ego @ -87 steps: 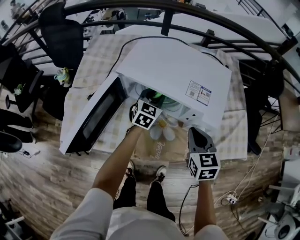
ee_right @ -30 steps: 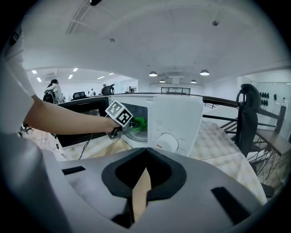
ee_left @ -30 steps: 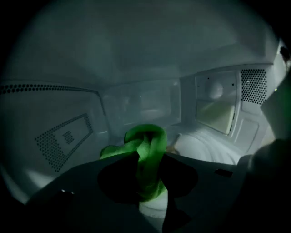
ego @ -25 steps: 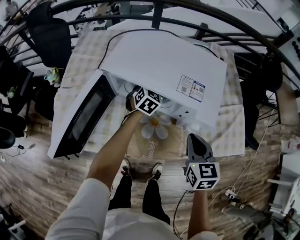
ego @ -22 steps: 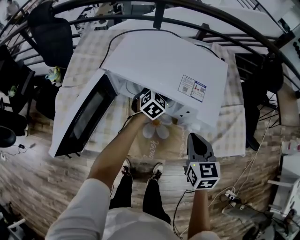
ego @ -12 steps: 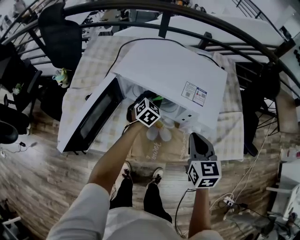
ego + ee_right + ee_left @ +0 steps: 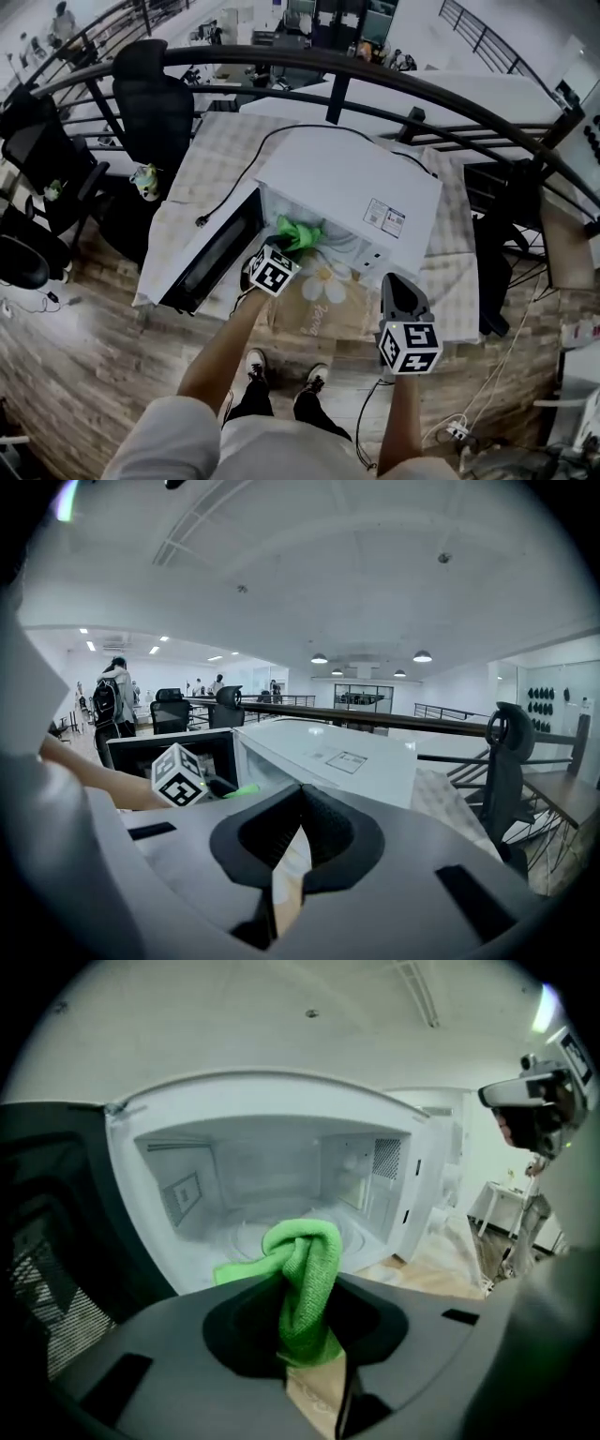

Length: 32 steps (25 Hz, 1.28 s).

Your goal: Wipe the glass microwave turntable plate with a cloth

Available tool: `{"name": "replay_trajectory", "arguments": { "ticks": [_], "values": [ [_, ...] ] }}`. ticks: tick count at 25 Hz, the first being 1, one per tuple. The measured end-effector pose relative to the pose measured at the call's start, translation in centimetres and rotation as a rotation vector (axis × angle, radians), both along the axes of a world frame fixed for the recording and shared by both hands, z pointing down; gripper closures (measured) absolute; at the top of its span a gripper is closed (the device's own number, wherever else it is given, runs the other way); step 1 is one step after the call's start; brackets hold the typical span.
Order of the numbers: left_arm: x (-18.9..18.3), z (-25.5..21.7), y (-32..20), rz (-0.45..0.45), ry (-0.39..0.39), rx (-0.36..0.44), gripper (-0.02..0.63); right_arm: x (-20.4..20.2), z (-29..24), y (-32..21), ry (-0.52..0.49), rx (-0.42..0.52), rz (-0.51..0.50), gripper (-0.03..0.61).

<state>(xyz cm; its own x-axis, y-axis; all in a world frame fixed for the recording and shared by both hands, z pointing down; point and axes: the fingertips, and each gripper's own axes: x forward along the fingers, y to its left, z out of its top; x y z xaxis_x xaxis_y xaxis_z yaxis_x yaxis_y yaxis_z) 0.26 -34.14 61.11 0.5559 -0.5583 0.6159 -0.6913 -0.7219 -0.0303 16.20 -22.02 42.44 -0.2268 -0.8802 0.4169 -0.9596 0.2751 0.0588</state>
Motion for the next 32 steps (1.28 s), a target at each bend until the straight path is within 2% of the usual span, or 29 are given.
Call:
{"name": "replay_trajectory", "arguments": {
  "ticks": [4,11,16,21,26,32],
  "values": [
    [-2.1,-4.8,3.4,-0.055,0.124,0.033,0.485,-0.4,-3.3,0.2,0.017,0.043,-0.011,0.565],
    [-6.8,-16.7,5.6,-0.189,0.265,0.231,0.483,-1.5,-9.8,-0.1,0.096,0.166,-0.048,0.566],
    [-7.8,-23.9,6.3,-0.205,0.273,0.353,0.482,-1.6,-12.6,-0.3,0.121,0.222,-0.064,0.565],
    [-6.9,-30.6,6.7,-0.15,0.28,0.488,0.481,-2.2,-15.6,-1.0,0.16,0.277,-0.106,0.566],
    [-5.8,-34.9,7.4,-0.113,0.259,0.586,0.479,-2.6,-18.6,-0.9,0.161,0.345,-0.135,0.566],
    [-5.0,-37.3,7.7,-0.088,0.275,0.645,0.479,-3.1,-20.4,-1.1,0.167,0.381,-0.157,0.566]
  ]
}}
